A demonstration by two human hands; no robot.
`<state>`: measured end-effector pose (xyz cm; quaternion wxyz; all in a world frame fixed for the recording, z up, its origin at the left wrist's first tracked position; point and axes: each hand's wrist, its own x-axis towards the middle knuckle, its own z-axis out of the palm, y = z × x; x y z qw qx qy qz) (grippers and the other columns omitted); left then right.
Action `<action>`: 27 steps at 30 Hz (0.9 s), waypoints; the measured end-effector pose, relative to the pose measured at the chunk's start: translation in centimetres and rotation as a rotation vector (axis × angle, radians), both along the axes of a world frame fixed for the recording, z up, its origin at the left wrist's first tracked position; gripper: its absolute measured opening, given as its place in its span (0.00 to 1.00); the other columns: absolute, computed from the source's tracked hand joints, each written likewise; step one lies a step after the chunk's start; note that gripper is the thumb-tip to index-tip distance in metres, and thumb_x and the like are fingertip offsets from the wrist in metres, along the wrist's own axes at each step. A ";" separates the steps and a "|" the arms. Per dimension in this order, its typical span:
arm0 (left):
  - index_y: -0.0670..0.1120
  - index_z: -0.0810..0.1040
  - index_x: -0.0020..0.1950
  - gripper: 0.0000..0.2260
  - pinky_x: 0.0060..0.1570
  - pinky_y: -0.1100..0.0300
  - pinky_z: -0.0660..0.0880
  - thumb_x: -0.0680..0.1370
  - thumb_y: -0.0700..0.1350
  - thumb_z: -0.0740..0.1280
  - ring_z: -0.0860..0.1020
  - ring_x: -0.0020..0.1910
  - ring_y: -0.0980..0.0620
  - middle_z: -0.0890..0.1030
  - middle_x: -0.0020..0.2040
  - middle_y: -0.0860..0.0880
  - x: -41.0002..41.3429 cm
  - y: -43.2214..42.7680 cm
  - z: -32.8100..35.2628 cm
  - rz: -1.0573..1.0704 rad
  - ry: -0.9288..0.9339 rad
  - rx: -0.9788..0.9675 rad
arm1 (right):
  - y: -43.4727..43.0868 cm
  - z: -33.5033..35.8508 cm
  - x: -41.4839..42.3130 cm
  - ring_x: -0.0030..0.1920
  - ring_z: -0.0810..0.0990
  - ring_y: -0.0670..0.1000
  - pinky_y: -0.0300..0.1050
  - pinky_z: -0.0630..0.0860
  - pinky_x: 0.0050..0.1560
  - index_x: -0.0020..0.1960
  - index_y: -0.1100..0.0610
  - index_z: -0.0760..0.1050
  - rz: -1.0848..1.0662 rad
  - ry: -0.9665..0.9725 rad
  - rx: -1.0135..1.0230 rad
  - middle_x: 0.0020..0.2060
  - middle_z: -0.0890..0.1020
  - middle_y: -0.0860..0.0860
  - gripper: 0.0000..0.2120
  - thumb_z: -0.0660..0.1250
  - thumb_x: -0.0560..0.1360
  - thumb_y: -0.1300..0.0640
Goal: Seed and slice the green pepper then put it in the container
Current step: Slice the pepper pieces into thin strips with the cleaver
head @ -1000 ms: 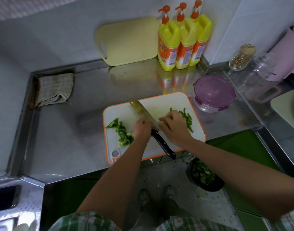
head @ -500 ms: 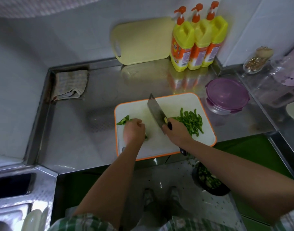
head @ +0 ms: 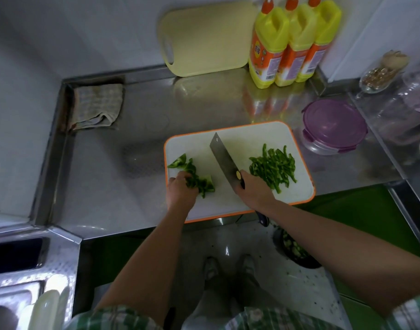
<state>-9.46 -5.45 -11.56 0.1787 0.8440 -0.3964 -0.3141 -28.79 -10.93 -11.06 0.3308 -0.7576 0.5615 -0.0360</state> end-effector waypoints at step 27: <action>0.45 0.83 0.54 0.09 0.48 0.52 0.81 0.74 0.44 0.72 0.83 0.45 0.46 0.85 0.45 0.44 -8.4 -4.2 -0.4 0.163 0.200 -0.022 | 0.8 1.4 -3.9 0.33 0.71 0.51 0.44 0.64 0.33 0.37 0.54 0.65 -0.132 -0.054 -0.020 0.29 0.69 0.48 0.11 0.59 0.79 0.55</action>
